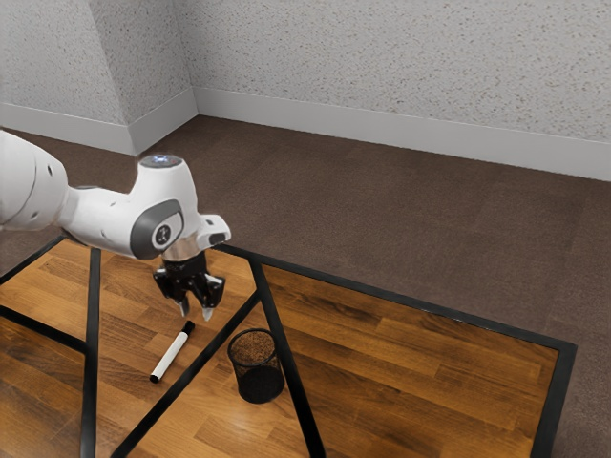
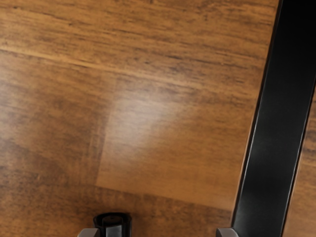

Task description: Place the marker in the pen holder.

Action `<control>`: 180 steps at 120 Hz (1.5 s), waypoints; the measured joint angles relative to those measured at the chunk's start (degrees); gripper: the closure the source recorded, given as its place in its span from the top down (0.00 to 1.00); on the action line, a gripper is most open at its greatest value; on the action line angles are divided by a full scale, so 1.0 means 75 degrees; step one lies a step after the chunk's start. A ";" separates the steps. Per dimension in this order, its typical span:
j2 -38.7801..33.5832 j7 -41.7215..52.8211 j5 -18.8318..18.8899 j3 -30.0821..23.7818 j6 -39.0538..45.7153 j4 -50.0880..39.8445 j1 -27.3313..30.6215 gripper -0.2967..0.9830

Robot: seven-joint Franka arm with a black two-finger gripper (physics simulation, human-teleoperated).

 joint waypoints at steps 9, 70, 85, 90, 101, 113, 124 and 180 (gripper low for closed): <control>0.0164 -0.0100 0.0001 -0.0001 0.0023 0.0093 0.0111 0.43; 0.0259 -0.0139 0.0006 0.0000 0.0061 -0.0329 0.0255 0.42; 0.0267 -0.0138 0.0009 0.0000 0.0057 -0.0335 0.0290 0.32; 0.0267 -0.0146 0.0021 0.0000 0.0051 -0.0338 0.0293 0.29; 0.0243 -0.0193 0.0074 0.0001 0.0035 -0.0338 0.0294 0.23; 0.0041 -0.0228 0.0099 0.0002 0.0013 -0.0341 0.0253 0.20; -0.0474 -0.0269 0.0169 0.0004 -0.0056 -0.0342 0.0182 0.18; -0.2402 -0.0464 0.0331 -0.0279 -0.0396 -0.0191 -0.1542 0.15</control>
